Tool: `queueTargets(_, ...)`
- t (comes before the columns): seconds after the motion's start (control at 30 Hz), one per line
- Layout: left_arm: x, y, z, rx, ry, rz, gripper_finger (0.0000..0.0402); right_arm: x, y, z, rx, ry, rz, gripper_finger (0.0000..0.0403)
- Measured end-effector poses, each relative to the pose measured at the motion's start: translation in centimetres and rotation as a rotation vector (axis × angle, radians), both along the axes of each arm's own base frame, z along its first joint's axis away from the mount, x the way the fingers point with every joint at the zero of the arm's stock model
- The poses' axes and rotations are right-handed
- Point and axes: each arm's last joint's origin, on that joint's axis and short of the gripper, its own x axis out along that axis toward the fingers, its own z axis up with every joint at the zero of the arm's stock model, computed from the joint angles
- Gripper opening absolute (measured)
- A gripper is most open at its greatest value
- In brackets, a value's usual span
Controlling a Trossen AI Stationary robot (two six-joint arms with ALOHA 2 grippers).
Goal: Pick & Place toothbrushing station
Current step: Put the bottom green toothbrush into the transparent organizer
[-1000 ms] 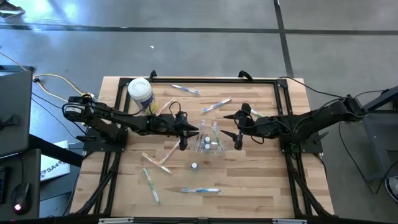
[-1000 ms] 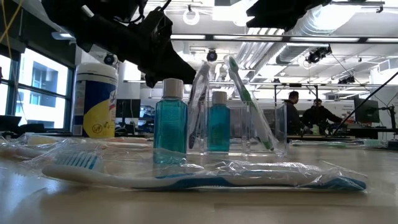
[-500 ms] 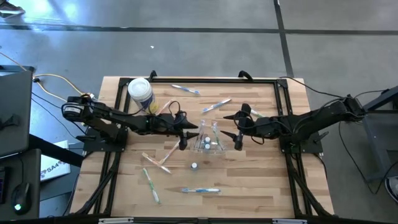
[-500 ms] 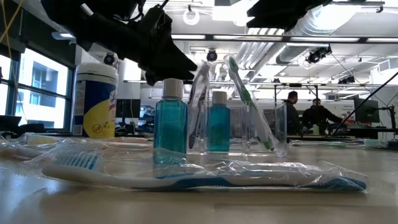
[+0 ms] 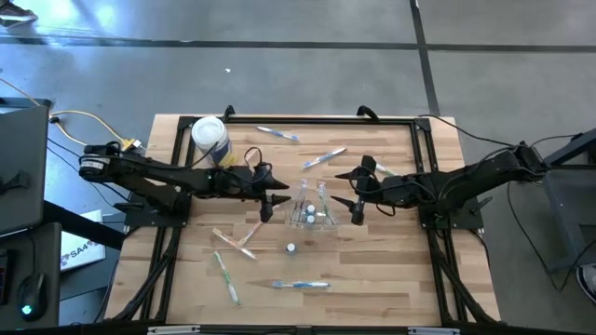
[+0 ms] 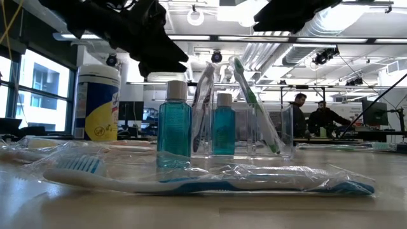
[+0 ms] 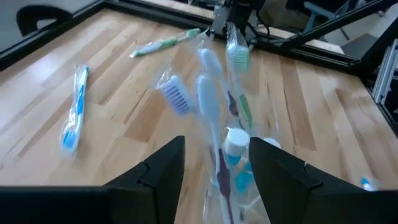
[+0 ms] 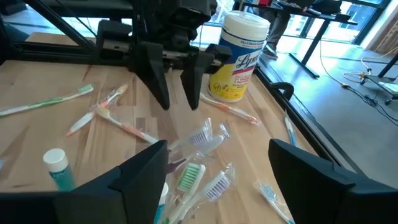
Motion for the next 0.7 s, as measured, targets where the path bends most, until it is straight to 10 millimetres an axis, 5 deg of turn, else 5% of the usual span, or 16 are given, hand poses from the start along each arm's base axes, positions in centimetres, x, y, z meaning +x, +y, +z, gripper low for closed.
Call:
queueTargets(0.47,-5.6,-0.5,1.2,-0.18,0.265,-0.133,0.018,0.0,0.0,-0.1,0.004,0.011,-0.002,0.0272)
queueTargets(0.7,-7.7,-2.0,0.2,-0.193,0.468,-0.22,0.018,0.0,0.0,-0.1,0.004,0.011,-0.002,0.0272)
